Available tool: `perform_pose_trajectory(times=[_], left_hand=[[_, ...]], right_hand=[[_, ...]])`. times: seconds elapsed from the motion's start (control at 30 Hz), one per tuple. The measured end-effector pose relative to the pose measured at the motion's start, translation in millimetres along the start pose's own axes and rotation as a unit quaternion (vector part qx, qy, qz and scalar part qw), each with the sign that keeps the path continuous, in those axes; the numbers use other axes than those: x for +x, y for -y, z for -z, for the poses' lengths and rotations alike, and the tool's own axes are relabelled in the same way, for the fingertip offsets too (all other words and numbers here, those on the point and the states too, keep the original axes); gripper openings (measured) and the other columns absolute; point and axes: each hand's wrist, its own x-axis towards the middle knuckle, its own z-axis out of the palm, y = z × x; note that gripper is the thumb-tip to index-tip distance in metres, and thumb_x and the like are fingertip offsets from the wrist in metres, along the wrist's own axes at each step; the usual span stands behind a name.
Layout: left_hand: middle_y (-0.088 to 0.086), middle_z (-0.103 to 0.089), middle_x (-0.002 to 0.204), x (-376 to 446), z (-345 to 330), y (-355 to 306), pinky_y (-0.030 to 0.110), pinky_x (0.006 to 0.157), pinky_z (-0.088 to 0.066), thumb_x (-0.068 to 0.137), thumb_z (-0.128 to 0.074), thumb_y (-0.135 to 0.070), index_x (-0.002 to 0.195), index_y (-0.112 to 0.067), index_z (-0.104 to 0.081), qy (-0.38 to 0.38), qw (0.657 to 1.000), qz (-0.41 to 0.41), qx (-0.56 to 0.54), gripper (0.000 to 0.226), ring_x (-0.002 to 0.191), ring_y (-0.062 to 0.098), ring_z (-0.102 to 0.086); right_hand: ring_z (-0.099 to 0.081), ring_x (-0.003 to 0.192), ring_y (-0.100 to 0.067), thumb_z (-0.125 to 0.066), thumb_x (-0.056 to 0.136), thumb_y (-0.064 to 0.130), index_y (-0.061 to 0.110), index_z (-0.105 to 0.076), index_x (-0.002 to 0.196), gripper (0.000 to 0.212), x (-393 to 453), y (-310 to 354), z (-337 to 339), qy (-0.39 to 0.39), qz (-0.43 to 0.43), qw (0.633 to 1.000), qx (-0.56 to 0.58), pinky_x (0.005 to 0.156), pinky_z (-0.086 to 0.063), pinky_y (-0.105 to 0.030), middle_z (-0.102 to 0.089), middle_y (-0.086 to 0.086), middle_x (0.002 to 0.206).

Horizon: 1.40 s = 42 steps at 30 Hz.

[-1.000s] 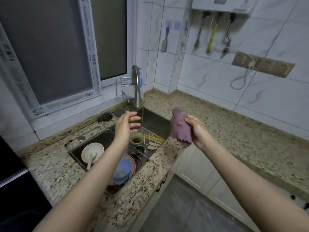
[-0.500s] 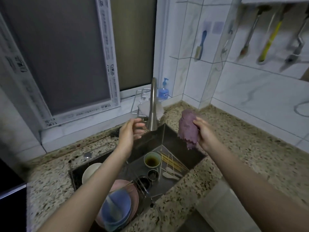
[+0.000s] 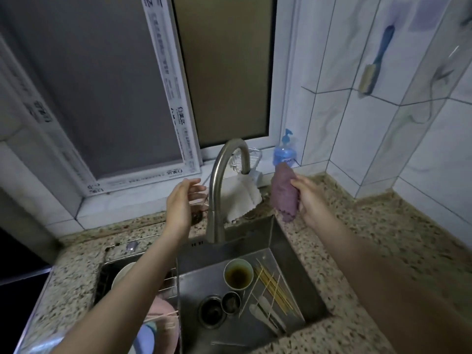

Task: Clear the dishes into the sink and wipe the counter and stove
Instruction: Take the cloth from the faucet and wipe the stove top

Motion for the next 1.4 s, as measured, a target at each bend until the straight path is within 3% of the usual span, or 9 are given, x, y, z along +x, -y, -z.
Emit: perform_pose_trajectory(times=[0.17, 0.33, 0.6, 0.77, 0.97, 1.2, 1.27, 1.33, 1.4], left_hand=[[0.007, -0.068, 0.088, 20.1, -13.1, -4.2, 0.034, 0.08, -0.051, 0.097, -0.037, -0.025, 0.104, -0.008, -0.063, -0.051, 0.999, -0.008, -0.009, 0.032, 0.091, 0.023, -0.064], [0.007, -0.068, 0.094, 41.9, -17.4, -9.4, 0.041, 0.087, -0.051, 0.098, -0.038, -0.024, 0.099, -0.012, -0.064, -0.051, 0.999, -0.014, -0.006, 0.029, 0.098, 0.026, -0.064], [0.004, -0.069, 0.1, 84.2, -27.9, -4.1, 0.041, 0.087, -0.05, 0.101, -0.031, -0.031, 0.103, -0.013, -0.063, -0.024, 1.0, -0.009, -0.001, 0.036, 0.101, 0.026, -0.063], [0.004, -0.068, 0.102, 103.5, -28.2, 7.5, 0.04, 0.087, -0.051, 0.101, -0.031, -0.034, 0.097, -0.018, -0.064, -0.021, 1.0, 0.0, 0.001, 0.037, 0.101, 0.025, -0.063], [0.004, -0.068, 0.098, 129.6, -22.0, 22.1, 0.04, 0.085, -0.051, 0.101, -0.03, -0.032, 0.097, -0.017, -0.064, -0.033, 0.999, 0.023, -0.019, 0.037, 0.099, 0.027, -0.063], [0.005, -0.068, 0.096, 153.5, -12.5, 35.3, 0.04, 0.085, -0.052, 0.101, -0.032, -0.031, 0.097, -0.013, -0.064, -0.035, 0.998, 0.038, -0.037, 0.037, 0.094, 0.025, -0.064], [0.006, -0.068, 0.096, 157.8, -9.2, 37.7, 0.039, 0.085, -0.052, 0.101, -0.031, -0.032, 0.097, -0.012, -0.063, -0.037, 0.998, 0.04, -0.044, 0.038, 0.092, 0.024, -0.065], [0.007, -0.067, 0.096, 161.8, -6.1, 40.1, 0.04, 0.085, -0.051, 0.101, -0.031, -0.032, 0.096, -0.013, -0.063, -0.04, 0.997, 0.046, -0.047, 0.038, 0.091, 0.023, -0.065], [0.006, -0.067, 0.096, 163.3, -3.8, 42.8, 0.04, 0.085, -0.051, 0.101, -0.031, -0.032, 0.094, -0.013, -0.064, -0.043, 0.997, 0.05, -0.045, 0.038, 0.09, 0.022, -0.065]], right_hand=[[-0.064, 0.081, -0.015, -0.054, 0.091, 0.007, 0.015, -0.065, 0.093, 0.014, 31.6, 16.9, -16.0, 0.032, -0.029, 0.998, 0.055, 0.067, -0.053, -0.025, -0.067, -0.003, 0.092], [-0.06, 0.091, -0.02, -0.054, 0.089, 0.004, 0.01, -0.064, 0.102, 0.018, 57.4, 24.9, -32.2, 0.039, -0.04, 0.995, 0.081, 0.086, -0.05, -0.034, -0.065, -0.006, 0.1], [-0.057, 0.077, -0.014, -0.043, 0.087, -0.01, 0.013, -0.055, 0.111, 0.035, 90.7, 40.9, -42.3, 0.047, -0.021, 0.998, 0.048, 0.065, -0.051, -0.024, -0.061, -0.001, 0.086], [-0.059, 0.084, -0.012, -0.047, 0.088, -0.009, 0.01, -0.054, 0.123, 0.041, 121.3, 40.3, -61.5, 0.056, 0.003, 0.998, 0.015, 0.084, -0.05, -0.034, -0.06, -0.003, 0.101], [-0.062, 0.084, -0.021, -0.059, 0.088, 0.001, 0.006, -0.058, 0.116, 0.029, 168.3, 29.9, -82.9, -0.003, 0.005, 1.0, -0.031, 0.082, -0.052, -0.034, -0.062, -0.014, 0.107], [-0.058, 0.089, -0.013, -0.062, 0.086, 0.013, 0.011, -0.065, 0.108, 0.022, 211.3, 23.3, -115.7, -0.01, 0.105, 0.97, -0.22, 0.056, -0.044, -0.002, -0.063, -0.002, 0.099], [-0.06, 0.088, -0.016, -0.06, 0.087, 0.019, 0.021, -0.069, 0.085, 0.009, 215.3, 15.7, -122.9, 0.028, 0.103, 0.956, -0.273, 0.072, -0.049, -0.013, -0.065, 0.002, 0.091], [-0.062, 0.088, -0.022, -0.059, 0.086, 0.021, 0.026, -0.065, 0.068, 0.02, 221.5, 0.3, -124.1, 0.075, 0.084, 0.939, -0.326, 0.087, -0.051, -0.038, -0.066, 0.002, 0.083], [-0.063, 0.094, -0.026, -0.059, 0.085, 0.017, 0.023, -0.068, 0.073, 0.016, 223.6, -11.3, -120.4, 0.097, 0.095, 0.923, -0.36, 0.094, -0.049, -0.043, -0.07, -0.005, 0.091]])
